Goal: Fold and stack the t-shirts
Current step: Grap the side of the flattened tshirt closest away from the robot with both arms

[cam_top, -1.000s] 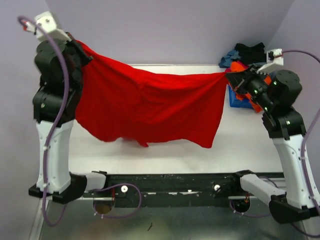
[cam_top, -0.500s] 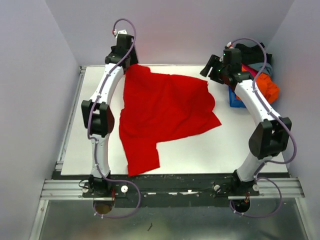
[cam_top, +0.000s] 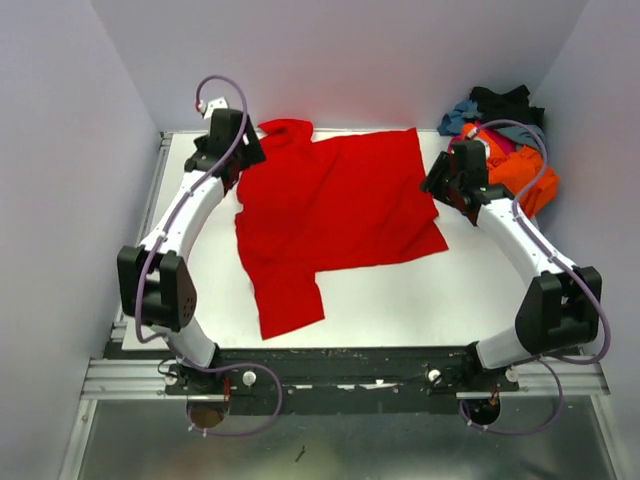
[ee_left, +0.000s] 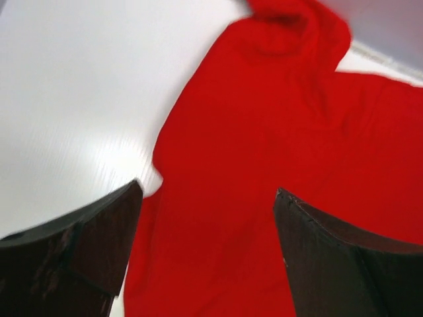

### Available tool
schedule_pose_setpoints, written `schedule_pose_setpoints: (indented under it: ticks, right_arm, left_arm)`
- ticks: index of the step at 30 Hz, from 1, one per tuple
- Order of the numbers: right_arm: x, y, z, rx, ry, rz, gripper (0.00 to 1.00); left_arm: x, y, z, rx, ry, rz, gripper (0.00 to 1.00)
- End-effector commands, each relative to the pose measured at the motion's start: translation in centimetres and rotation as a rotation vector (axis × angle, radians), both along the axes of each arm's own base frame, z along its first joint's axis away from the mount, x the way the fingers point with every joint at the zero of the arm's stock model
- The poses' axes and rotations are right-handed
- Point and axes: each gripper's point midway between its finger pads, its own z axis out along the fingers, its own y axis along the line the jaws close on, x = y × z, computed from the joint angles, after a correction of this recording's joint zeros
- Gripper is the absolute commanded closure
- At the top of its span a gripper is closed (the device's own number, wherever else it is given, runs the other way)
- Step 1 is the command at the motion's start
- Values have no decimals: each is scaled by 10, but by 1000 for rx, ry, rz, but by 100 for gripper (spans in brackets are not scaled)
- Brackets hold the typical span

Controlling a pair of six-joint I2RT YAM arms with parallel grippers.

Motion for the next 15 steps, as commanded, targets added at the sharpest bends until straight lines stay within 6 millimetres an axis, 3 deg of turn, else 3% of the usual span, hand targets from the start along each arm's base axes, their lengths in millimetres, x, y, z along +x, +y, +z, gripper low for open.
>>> schedule_pose_setpoints:
  ticks: [1, 4, 7, 15]
  right_arm:
    - [-28, -32, -36, -27, 61, -202, 44]
    - [-45, -48, -60, -63, 123, -294, 54]
    - [-55, -52, -80, -88, 219, -320, 54]
    - [-69, -58, -120, -76, 328, -369, 49]
  left_arm:
    - [-55, 13, -57, -98, 47, 115, 9]
    - [-91, 17, -73, -89, 44, 112, 11]
    - [-121, 22, -88, -84, 82, 121, 11]
    - [-174, 23, -106, -143, 157, 143, 11]
